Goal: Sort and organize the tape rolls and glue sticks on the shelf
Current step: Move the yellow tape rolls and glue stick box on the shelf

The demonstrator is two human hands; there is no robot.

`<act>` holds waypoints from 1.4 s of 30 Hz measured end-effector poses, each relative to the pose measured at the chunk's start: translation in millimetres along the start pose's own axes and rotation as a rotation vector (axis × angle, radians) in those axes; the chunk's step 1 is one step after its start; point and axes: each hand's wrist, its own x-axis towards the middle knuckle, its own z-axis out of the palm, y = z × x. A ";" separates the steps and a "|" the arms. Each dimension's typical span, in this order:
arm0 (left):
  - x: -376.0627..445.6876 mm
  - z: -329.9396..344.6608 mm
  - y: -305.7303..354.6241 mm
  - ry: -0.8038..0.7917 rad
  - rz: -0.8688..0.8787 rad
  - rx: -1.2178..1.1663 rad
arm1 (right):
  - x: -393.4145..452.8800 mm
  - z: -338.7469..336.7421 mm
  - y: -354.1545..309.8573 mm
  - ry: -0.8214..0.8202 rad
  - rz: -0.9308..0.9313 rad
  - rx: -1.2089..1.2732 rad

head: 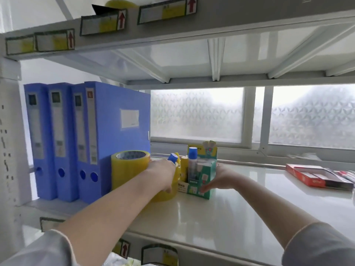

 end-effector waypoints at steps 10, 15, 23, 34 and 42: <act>36.6 -9.1 3.4 -0.144 -0.086 0.148 | 28.3 14.5 17.0 -0.002 -0.029 0.309; 39.5 -7.7 5.1 -0.156 -0.093 0.108 | 26.4 10.7 18.6 -0.006 -0.063 0.314; 36.5 -4.7 9.7 -0.128 -0.142 0.086 | 12.6 -1.6 35.5 0.010 -0.060 0.374; 27.0 -26.3 79.1 -0.043 -0.014 -0.002 | -27.9 -35.9 86.5 0.097 0.022 0.411; 21.7 -45.6 135.8 -0.051 0.058 -0.036 | -67.0 -76.6 127.0 0.175 0.119 0.370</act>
